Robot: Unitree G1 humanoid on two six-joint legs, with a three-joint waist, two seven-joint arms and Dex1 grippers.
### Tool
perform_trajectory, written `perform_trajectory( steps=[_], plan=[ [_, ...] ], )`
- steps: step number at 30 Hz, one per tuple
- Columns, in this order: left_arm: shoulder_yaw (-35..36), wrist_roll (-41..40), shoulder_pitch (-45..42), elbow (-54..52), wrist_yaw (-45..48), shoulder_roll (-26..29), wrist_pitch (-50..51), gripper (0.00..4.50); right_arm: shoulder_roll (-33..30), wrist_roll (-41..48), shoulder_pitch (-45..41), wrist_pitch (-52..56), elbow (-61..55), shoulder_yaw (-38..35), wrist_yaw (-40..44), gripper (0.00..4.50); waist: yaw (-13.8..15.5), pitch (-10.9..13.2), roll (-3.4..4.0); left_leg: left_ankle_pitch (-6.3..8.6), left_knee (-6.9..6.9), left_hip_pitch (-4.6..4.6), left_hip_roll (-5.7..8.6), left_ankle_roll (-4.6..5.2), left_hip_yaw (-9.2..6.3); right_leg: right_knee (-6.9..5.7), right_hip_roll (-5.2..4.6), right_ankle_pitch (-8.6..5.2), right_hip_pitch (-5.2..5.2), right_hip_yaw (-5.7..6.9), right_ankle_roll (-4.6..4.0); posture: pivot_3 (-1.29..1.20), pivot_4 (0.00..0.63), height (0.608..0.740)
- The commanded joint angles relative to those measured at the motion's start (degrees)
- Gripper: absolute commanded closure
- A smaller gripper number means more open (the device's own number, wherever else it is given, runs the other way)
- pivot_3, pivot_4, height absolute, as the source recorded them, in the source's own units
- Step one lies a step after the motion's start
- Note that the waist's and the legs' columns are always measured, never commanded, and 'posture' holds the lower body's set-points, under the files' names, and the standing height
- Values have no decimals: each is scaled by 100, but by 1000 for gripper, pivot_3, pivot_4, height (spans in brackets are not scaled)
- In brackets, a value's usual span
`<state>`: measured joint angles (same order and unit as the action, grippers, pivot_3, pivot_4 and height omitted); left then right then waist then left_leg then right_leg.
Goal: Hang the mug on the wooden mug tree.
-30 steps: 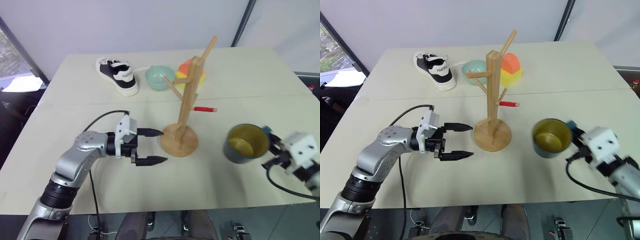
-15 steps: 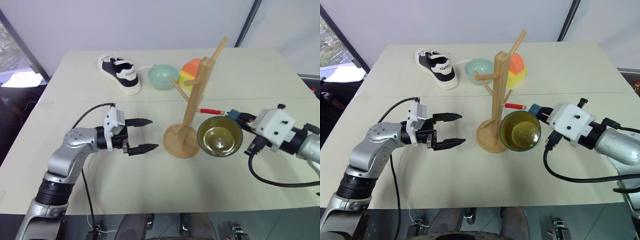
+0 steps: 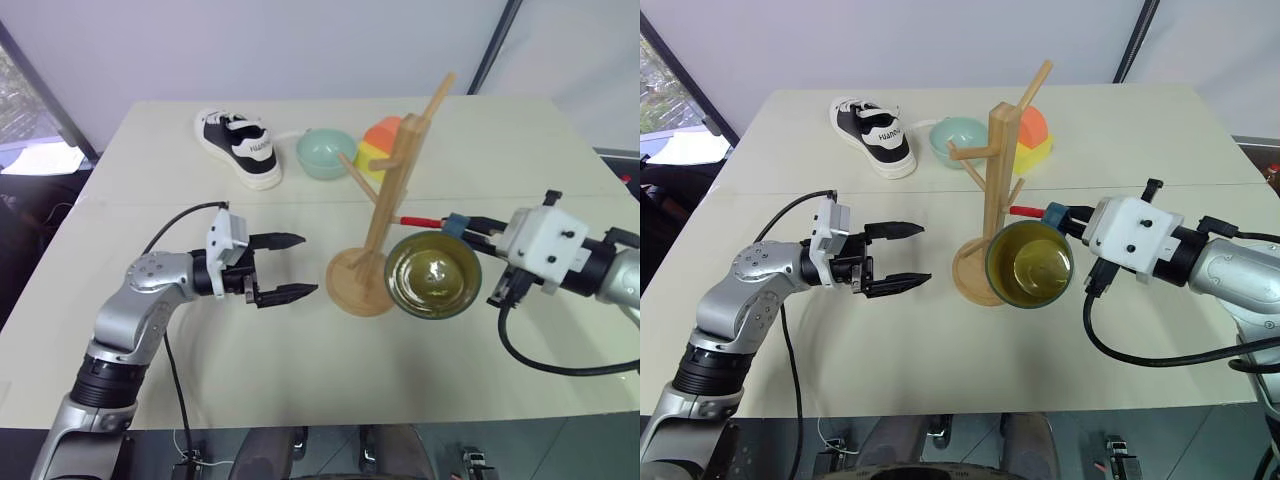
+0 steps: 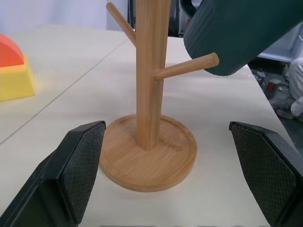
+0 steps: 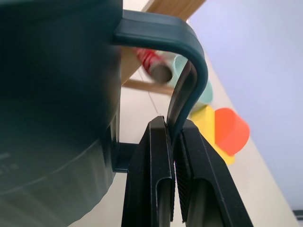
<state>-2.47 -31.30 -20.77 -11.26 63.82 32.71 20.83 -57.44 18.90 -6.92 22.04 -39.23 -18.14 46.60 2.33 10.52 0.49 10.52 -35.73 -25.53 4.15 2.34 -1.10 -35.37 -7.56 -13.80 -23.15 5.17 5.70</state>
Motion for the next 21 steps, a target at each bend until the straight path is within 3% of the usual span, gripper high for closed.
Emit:
perform_trajectory(
  steps=[1, 18, 21],
  plan=[
    [189, -176, -130, -230, -20, 24, 0, 0, -92, -3, -251, 54, -119, 92, -8, 4442, -1, 1, -1, 0, 0, 0, 0, 0, 0, 0, 0, 0, 0, 0, 0, 0, 150, 736],
    [249, -291, -97, -499, -174, 72, 92, 0, -40, -349, -803, -48, 338, 698, 151, 4442, -5, 1, -3, -1, 0, 0, 0, 1, 2, -1, 0, 1, -2, 0, 0, 0, 150, 736],
    [254, -308, -77, -549, -196, 75, 116, 0, -21, -316, -863, 2, 325, 679, 160, 3581, -4, 1, -2, -1, 0, 0, 0, 1, 2, -1, 1, 1, -2, 0, 1, 0, 150, 736]
  ],
)
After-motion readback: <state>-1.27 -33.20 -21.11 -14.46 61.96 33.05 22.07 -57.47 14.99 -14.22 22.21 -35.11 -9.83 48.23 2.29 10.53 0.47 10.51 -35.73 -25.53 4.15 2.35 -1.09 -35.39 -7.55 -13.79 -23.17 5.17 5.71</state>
